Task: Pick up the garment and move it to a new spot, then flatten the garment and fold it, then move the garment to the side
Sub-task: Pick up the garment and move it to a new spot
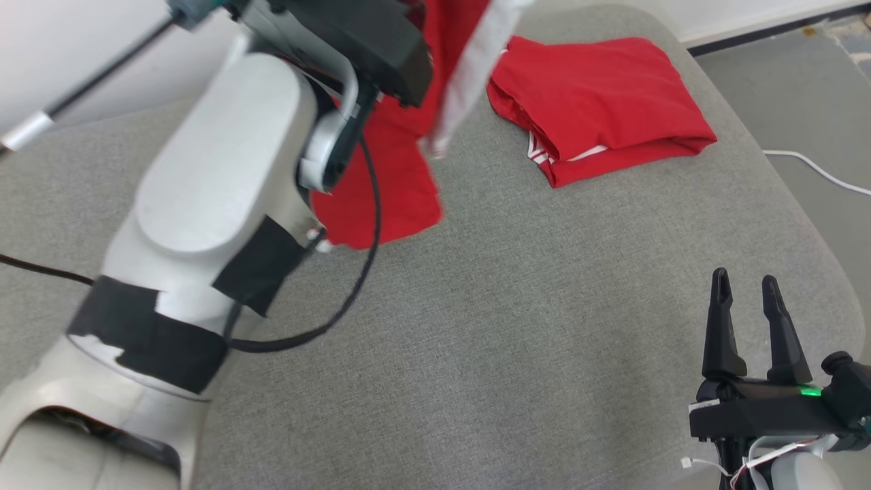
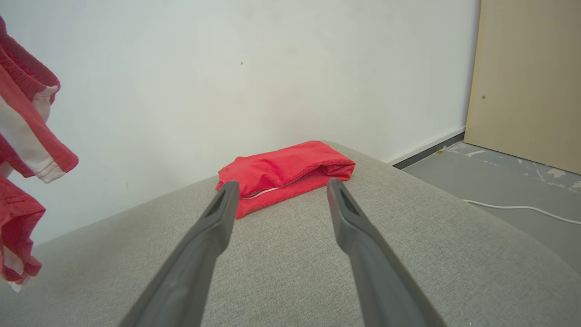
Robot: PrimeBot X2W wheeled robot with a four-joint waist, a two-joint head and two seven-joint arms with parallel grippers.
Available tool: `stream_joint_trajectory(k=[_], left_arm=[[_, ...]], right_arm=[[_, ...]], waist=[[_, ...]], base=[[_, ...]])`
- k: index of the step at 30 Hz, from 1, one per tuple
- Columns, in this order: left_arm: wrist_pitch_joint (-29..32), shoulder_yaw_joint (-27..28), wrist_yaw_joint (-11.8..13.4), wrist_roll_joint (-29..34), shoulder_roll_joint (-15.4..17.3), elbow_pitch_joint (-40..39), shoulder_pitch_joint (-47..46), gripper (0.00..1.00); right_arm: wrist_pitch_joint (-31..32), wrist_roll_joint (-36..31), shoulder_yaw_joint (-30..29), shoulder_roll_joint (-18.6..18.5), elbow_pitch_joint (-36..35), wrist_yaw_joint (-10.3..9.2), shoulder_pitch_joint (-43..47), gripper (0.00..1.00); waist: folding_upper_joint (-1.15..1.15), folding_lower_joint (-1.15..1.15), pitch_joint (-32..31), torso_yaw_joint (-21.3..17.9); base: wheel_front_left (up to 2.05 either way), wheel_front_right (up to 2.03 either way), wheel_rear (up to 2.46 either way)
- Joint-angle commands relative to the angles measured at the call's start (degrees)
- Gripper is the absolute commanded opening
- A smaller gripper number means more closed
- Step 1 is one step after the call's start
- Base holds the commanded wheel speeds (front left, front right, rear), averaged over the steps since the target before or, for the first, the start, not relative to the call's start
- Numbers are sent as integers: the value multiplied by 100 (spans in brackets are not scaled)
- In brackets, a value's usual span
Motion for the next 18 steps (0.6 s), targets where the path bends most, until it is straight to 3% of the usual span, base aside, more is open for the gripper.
stream_joint_trajectory(k=[1,11,18], left_arm=[[-68,-9,21,-17,-23,38,97,0],[-375,-333,-55,-135,-328,367,735,0],[-543,-410,-30,-145,-198,428,1873,0]], right_arm=[[-3,10,-15,13,-13,-17,-62,100],[-2,-61,-64,11,11,-17,-91,100],[-2,-167,-89,12,-13,-17,-30,100]], waist=[[0,0,52,-38],[0,0,34,261],[0,0,-6,629]], base=[[0,0,0],[0,0,0],[0,0,0]])
